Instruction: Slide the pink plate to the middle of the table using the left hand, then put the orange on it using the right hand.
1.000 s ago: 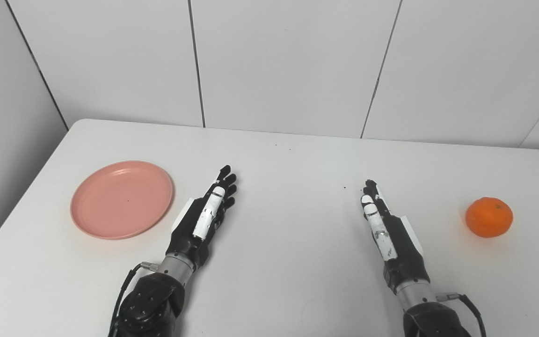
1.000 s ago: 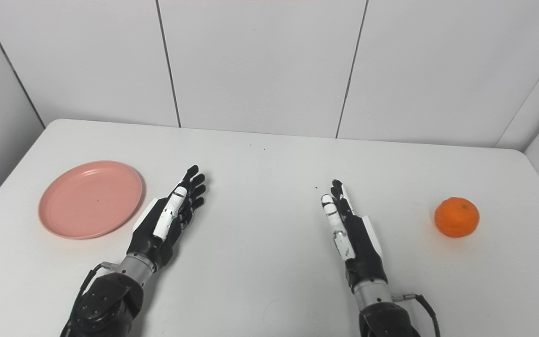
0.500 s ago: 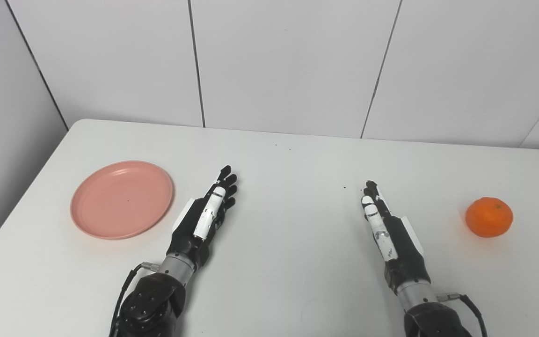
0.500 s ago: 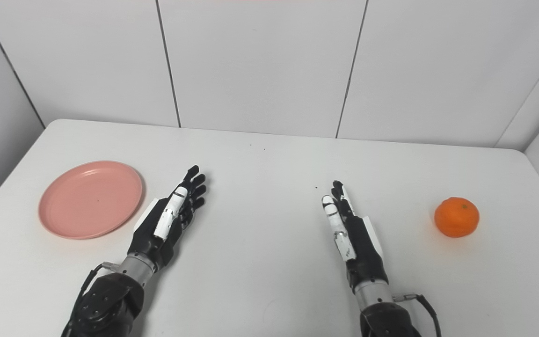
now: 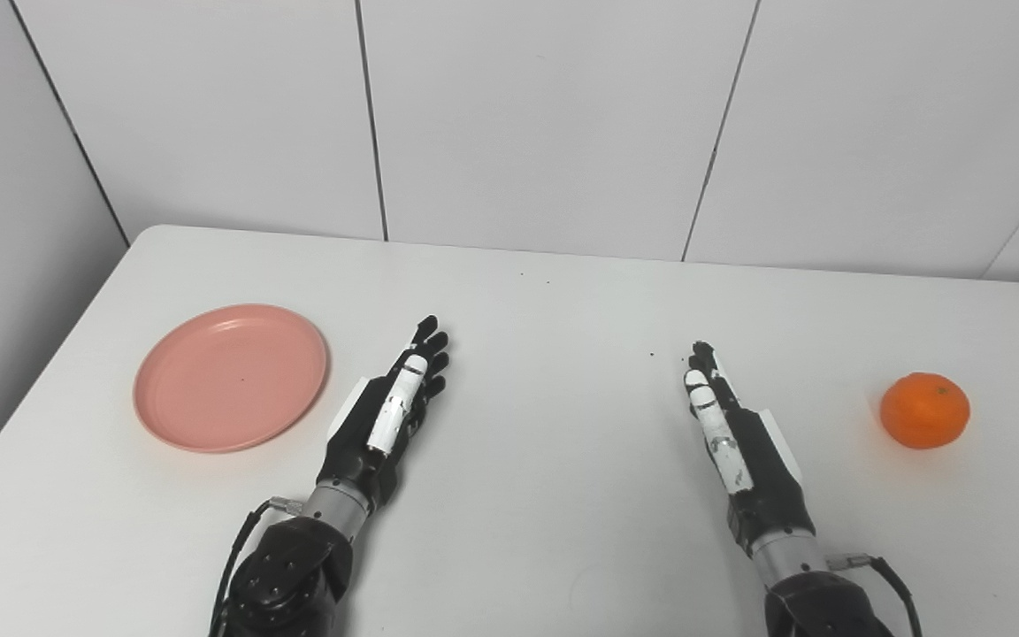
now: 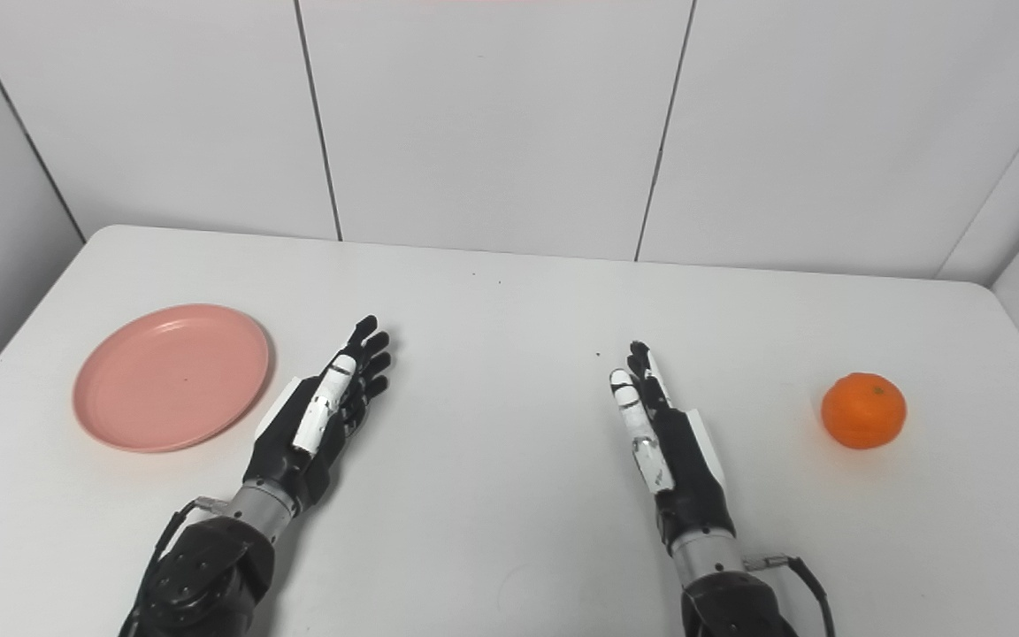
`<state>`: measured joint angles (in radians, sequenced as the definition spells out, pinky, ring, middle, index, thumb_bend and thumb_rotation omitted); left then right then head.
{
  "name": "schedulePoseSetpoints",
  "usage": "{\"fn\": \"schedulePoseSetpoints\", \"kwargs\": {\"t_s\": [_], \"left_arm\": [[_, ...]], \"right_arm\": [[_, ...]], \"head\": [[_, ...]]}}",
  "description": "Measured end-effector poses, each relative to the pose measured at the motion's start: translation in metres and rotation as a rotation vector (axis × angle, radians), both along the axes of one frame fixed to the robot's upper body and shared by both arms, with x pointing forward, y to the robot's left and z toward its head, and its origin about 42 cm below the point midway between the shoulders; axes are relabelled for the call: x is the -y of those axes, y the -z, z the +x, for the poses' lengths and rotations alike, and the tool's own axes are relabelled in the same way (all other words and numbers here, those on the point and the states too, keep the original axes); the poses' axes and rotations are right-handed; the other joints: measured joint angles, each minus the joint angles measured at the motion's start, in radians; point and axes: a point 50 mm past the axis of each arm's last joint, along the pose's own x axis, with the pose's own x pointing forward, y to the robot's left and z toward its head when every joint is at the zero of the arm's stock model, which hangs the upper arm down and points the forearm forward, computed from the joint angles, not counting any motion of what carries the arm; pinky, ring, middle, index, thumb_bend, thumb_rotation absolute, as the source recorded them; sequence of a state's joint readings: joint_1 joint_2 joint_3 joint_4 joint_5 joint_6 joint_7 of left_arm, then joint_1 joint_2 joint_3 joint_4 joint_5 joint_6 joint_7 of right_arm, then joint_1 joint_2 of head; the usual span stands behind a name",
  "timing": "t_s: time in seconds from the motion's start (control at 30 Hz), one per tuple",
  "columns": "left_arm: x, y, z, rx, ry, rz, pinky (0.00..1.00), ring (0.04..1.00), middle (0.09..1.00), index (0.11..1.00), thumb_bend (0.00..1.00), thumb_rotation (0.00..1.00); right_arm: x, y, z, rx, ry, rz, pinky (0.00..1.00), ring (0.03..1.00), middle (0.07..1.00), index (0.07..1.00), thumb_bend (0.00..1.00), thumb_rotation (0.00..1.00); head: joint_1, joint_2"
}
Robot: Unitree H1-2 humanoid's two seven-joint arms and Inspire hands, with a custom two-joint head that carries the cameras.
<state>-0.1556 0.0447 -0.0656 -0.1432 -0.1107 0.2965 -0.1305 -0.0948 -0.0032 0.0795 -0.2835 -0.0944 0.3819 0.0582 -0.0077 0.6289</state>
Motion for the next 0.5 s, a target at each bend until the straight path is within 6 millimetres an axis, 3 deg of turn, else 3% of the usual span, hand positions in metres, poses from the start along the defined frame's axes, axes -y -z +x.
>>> {"fn": "schedulePoseSetpoints", "kwargs": {"t_s": [0.23,0.5], "left_arm": [[0.003,0.0,0.0,-0.001,0.001,-0.01,1.0,1.0,1.0,1.0,0.42,0.99],[0.018,0.008,0.001,-0.021,0.003,-0.03,1.0,1.0,1.0,1.0,0.4,1.0]], "right_arm": [[0.002,0.001,0.0,-0.003,0.001,-0.006,1.0,0.987,0.999,1.0,0.2,1.0],[0.016,0.008,0.002,-0.033,-0.015,0.031,1.0,1.0,1.0,1.0,0.15,1.0]], "head": [[0.023,-0.011],[0.217,-0.09]]}}
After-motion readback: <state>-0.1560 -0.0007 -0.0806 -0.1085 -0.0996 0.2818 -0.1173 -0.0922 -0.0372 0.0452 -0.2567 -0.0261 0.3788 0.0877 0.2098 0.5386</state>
